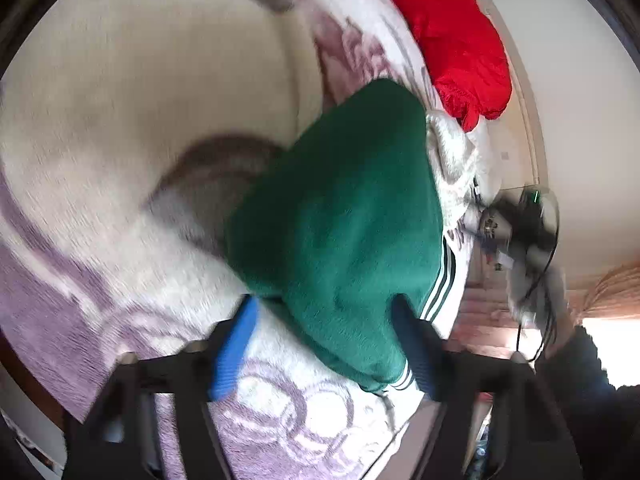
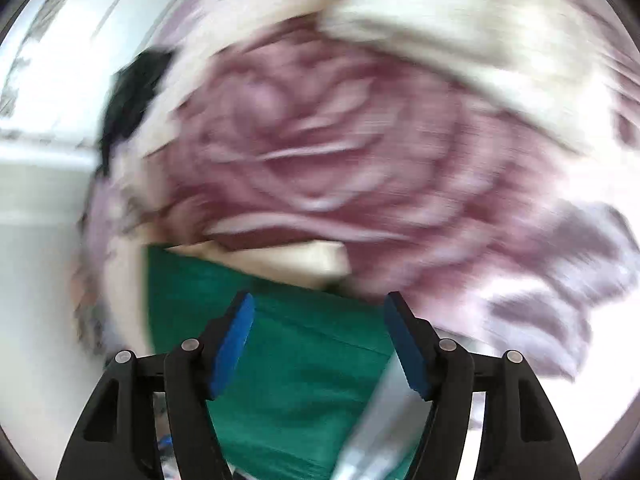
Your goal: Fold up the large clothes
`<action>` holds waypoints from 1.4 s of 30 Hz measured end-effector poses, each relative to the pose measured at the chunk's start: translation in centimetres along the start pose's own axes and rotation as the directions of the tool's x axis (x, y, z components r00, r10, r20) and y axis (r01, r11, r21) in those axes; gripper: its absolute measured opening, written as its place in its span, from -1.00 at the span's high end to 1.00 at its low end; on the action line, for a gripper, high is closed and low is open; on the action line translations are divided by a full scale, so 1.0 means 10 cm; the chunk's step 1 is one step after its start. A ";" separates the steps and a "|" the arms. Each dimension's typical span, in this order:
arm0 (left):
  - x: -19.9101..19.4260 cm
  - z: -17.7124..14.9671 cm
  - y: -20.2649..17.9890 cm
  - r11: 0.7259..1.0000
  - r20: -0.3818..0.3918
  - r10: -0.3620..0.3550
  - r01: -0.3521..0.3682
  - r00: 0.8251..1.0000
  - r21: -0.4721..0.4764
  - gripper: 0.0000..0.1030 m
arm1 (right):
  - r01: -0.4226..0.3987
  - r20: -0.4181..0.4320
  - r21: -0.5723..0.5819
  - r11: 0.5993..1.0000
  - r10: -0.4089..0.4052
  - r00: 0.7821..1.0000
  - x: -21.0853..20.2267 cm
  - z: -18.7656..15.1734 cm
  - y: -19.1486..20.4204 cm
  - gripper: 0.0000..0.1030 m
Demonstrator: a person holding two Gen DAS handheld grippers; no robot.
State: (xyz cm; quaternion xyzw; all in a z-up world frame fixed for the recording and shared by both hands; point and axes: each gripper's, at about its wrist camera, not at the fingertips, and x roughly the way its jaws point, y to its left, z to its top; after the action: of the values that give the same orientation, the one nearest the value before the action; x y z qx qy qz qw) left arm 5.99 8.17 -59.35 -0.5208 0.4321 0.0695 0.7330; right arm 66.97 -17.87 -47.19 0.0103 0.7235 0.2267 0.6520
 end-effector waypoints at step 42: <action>1.28 1.21 -0.22 0.969 -0.318 -0.003 0.081 0.948 0.232 -0.59 | -0.702 -0.058 0.329 0.632 0.756 0.652 1.45 -1.62 -1.07 -1.00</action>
State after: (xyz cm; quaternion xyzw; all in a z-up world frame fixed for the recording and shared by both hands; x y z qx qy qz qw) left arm 21.90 12.73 -65.85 -0.4410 0.5373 -0.0836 0.7141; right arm 52.48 -28.07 -63.73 0.3724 0.7397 0.3678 0.4229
